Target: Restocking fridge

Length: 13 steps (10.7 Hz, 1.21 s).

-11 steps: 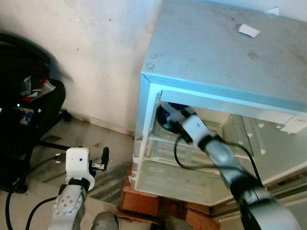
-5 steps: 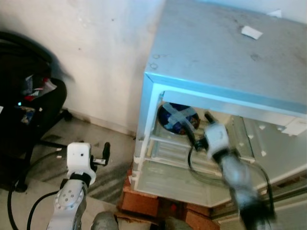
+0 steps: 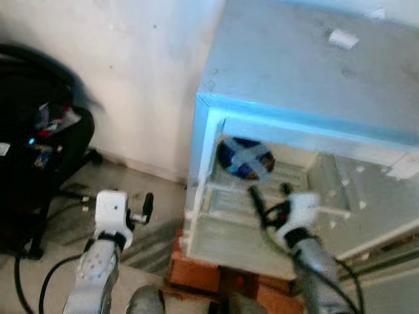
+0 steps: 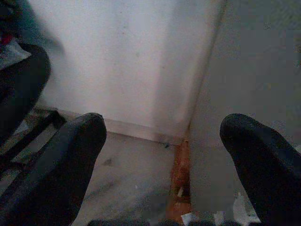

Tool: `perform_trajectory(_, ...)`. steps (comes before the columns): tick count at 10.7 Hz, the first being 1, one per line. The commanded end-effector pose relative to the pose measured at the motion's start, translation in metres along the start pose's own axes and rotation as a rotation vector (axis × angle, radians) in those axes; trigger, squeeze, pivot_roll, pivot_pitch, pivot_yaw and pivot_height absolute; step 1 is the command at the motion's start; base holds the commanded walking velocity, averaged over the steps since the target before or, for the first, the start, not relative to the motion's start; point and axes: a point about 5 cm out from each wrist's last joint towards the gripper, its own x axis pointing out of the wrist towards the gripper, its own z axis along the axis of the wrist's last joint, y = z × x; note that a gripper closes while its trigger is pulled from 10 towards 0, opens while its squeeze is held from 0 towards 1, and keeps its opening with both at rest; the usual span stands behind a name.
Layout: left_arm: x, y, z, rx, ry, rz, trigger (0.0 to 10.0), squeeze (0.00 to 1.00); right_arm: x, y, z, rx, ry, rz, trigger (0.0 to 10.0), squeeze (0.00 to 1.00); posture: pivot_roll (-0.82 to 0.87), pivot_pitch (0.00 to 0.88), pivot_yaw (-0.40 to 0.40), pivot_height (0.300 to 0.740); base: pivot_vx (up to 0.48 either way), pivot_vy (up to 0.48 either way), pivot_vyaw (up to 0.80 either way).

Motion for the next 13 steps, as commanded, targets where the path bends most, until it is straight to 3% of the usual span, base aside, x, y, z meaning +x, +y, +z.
perform_trajectory(1, -0.001, 0.0, -0.007, 0.012, 0.037, -0.008, 10.0, 0.0, -0.002, -0.004, 0.004, 0.008, -0.008, -0.024, 10.0, 0.0, 0.13, 0.078, -0.059, 0.74, -0.36, 0.0, 0.0)
perform_trajectory(3, 0.007, -0.001, 0.003, 0.026, 0.007, -0.025, 10.0, 0.0, -0.002, -0.011, 0.009, 0.001, 0.0, -0.049, 10.0, 0.0, 0.13, 0.077, -0.035, 0.74, -0.351, 0.0, 0.0)
perform_trajectory(7, 0.015, -0.001, 0.004, 0.043, 0.005, -0.048, 10.0, 0.0, 0.002, -0.016, 0.015, 0.029, 0.004, -0.067, 10.0, 0.0, 0.11, 0.062, -0.033, 0.74, -0.336, 0.0, 0.0)
perform_trajectory(10, 0.009, -0.006, -0.003, 0.041, 0.027, -0.063, 10.0, 0.0, -0.007, -0.013, 0.005, 0.036, 0.048, -0.087, 10.0, 0.0, 0.12, 0.077, -0.051, 0.74, -0.304, 0.0, 0.0)
perform_trajectory(11, 0.008, -0.007, -0.004, 0.039, 0.028, -0.062, 10.0, 0.0, -0.006, -0.014, 0.005, -0.016, 0.047, -0.114, 10.0, 0.0, 0.12, 0.073, -0.057, 0.74, -0.296, 0.0, 0.0)
perform_trajectory(13, 0.008, -0.008, -0.005, 0.036, 0.031, -0.059, 10.0, 0.0, -0.003, -0.015, 0.006, 0.046, 0.047, -0.118, 10.0, 0.0, 0.13, 0.06, -0.067, 0.74, -0.296, 0.0, 0.0)
